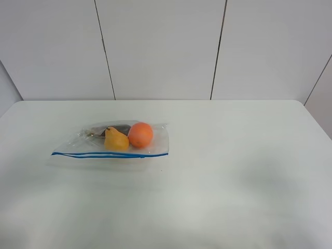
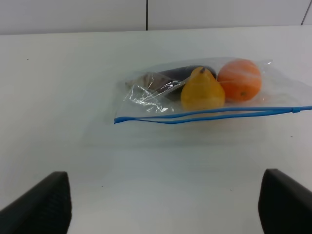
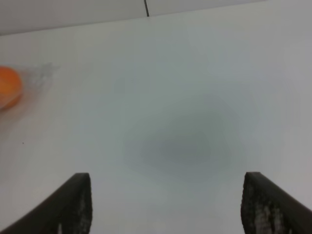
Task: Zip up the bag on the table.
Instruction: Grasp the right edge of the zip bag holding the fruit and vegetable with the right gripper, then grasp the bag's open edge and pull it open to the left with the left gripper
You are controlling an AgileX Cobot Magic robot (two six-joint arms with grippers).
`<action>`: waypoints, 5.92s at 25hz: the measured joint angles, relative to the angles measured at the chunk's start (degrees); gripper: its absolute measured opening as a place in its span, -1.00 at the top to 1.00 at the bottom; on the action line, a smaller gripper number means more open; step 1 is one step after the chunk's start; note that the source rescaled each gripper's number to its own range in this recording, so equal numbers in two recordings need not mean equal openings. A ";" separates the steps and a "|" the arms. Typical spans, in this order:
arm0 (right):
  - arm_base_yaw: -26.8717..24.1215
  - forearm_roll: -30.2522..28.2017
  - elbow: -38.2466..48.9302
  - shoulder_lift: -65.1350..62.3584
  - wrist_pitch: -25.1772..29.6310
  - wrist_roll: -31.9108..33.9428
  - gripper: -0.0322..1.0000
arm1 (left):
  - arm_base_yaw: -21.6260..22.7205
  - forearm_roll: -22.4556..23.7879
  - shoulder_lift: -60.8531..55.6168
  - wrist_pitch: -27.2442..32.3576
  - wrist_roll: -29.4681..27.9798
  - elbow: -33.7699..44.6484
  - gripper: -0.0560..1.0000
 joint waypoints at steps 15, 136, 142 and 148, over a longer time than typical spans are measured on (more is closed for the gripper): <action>0.00 0.00 0.00 0.00 0.00 0.00 -0.86 | 0.00 0.00 0.00 0.00 0.00 0.00 -1.00; 16.64 96.61 -26.64 115.98 -13.69 -65.57 0.93 | 0.00 -1.01 41.56 -25.81 6.20 0.02 -1.00; 16.64 96.28 -26.64 115.98 -13.40 -65.57 0.94 | -5.96 -5.27 47.11 -27.28 7.72 0.02 -1.00; 16.64 96.09 -26.64 115.98 -13.40 -65.57 0.94 | -21.82 -5.84 47.57 -27.43 8.38 0.02 -1.00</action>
